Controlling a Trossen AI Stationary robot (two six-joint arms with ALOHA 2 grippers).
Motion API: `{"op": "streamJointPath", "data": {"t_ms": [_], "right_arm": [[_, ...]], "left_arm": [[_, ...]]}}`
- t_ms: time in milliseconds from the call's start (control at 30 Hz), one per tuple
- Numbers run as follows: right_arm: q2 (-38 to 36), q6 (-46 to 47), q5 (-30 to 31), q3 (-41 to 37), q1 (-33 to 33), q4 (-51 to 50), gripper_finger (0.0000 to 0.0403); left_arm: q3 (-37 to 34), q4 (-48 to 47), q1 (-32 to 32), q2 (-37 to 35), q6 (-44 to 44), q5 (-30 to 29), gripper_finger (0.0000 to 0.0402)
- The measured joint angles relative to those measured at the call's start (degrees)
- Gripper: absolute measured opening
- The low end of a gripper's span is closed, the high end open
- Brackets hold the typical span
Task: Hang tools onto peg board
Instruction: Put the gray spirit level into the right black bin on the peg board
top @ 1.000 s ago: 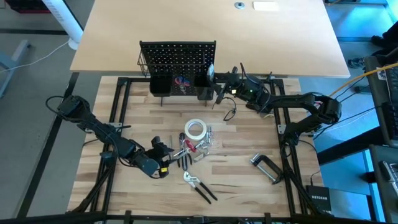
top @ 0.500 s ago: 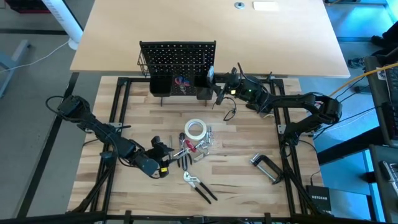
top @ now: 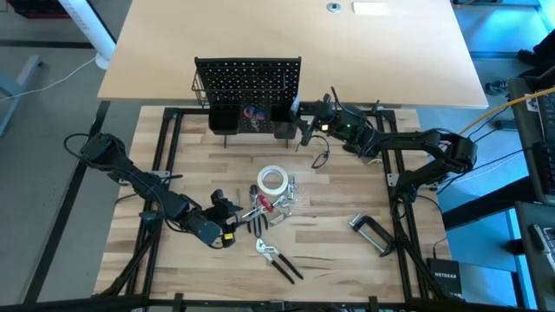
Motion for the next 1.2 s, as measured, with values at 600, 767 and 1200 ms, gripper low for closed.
{"op": "streamJointPath", "data": {"t_ms": [600, 767, 1200], "right_arm": [[-6.70, -0.73, 1.05, 1.04, 0.07, -3.27, 0.0266], [-9.62, -2.37, 4.08, 1.11, 0.02, -6.86, 0.0266], [-16.05, -5.33, 7.05, 1.11, 0.92, -12.53, 0.0266]], "left_arm": [[0.00, -0.02, 0.00, 0.00, -0.13, 0.02, 0.0210], [0.00, -0.02, 0.02, 0.00, -0.17, 0.02, 0.0210], [0.00, 0.00, 0.02, 0.00, -0.20, 0.02, 0.0210]]}}
